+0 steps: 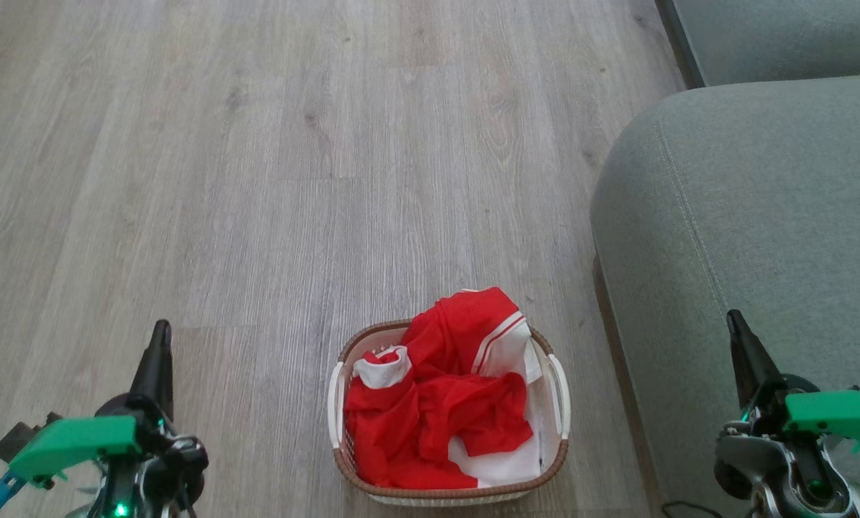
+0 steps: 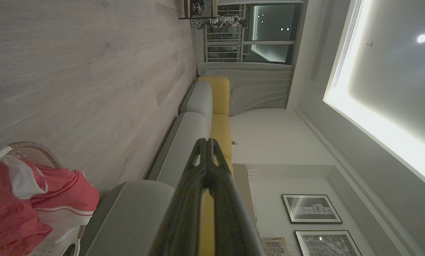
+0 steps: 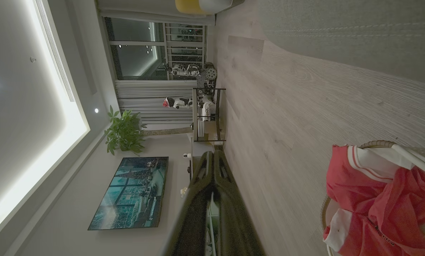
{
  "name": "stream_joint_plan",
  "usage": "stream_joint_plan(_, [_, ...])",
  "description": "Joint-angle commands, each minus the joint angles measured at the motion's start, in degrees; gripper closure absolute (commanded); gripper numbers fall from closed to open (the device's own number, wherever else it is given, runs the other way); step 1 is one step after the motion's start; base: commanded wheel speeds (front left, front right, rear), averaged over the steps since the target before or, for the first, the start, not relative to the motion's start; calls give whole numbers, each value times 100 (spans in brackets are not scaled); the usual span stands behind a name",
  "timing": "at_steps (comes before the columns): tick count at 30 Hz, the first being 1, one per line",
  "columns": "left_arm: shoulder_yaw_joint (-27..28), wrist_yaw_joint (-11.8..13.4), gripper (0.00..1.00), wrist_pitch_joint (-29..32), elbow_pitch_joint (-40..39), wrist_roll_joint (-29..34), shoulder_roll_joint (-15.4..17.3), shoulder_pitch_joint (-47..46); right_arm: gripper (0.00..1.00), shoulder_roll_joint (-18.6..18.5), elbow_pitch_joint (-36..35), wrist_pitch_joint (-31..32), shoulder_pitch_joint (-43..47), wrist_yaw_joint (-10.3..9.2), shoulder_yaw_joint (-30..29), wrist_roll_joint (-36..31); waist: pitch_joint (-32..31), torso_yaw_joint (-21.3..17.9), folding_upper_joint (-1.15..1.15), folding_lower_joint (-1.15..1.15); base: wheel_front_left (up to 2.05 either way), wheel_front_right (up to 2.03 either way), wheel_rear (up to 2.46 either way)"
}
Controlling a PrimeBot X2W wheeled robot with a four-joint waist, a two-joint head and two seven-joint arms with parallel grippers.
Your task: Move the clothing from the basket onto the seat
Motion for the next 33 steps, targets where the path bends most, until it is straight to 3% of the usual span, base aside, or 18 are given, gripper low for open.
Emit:
stream_joint_plan(1, [206, -37, 100, 42, -157, -17, 43, -276, 100, -3, -213, 17, -284, -1, 99, 26, 0, 0, 0, 0, 0, 0, 0])
stream_joint_plan(33, [206, -37, 100, 42, -157, -17, 43, -276, 100, -3, -213, 17, -284, -1, 99, 27, 0, 0, 0, 0, 0, 0, 0])
